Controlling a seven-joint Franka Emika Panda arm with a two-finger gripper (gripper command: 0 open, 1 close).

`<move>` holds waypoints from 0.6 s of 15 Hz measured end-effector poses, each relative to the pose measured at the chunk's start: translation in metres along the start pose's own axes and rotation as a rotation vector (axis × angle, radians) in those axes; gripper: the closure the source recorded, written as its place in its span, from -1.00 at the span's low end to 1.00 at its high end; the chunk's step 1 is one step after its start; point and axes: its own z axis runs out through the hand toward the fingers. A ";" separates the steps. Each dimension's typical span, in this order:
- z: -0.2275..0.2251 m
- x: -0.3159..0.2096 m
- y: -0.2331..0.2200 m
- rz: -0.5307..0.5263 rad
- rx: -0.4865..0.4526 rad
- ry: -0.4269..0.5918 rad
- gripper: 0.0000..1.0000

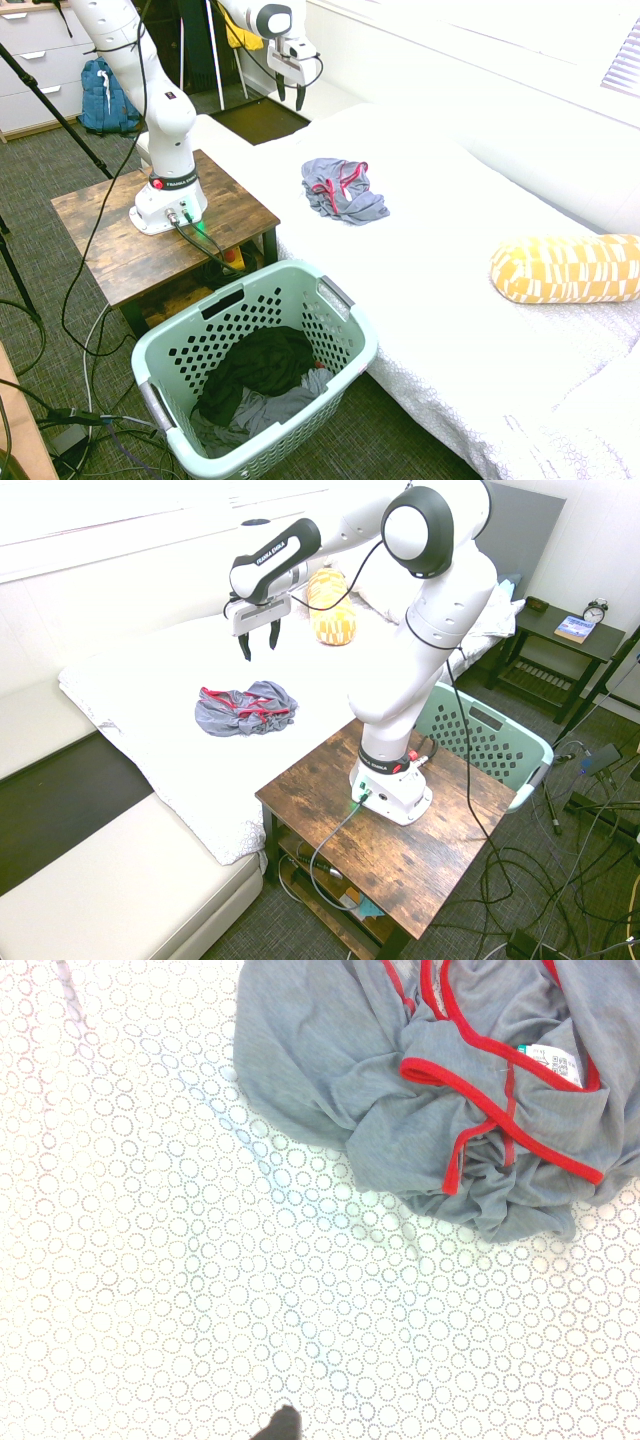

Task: Put my clothes in the laundry bag

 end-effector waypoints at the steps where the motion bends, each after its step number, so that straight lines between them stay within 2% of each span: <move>1: 0.000 0.001 -0.001 0.002 0.000 0.000 -1.00; 5: 0.019 0.035 -0.014 0.023 0.046 0.065 -1.00; 9: 0.092 0.082 -0.056 0.016 0.056 0.061 -1.00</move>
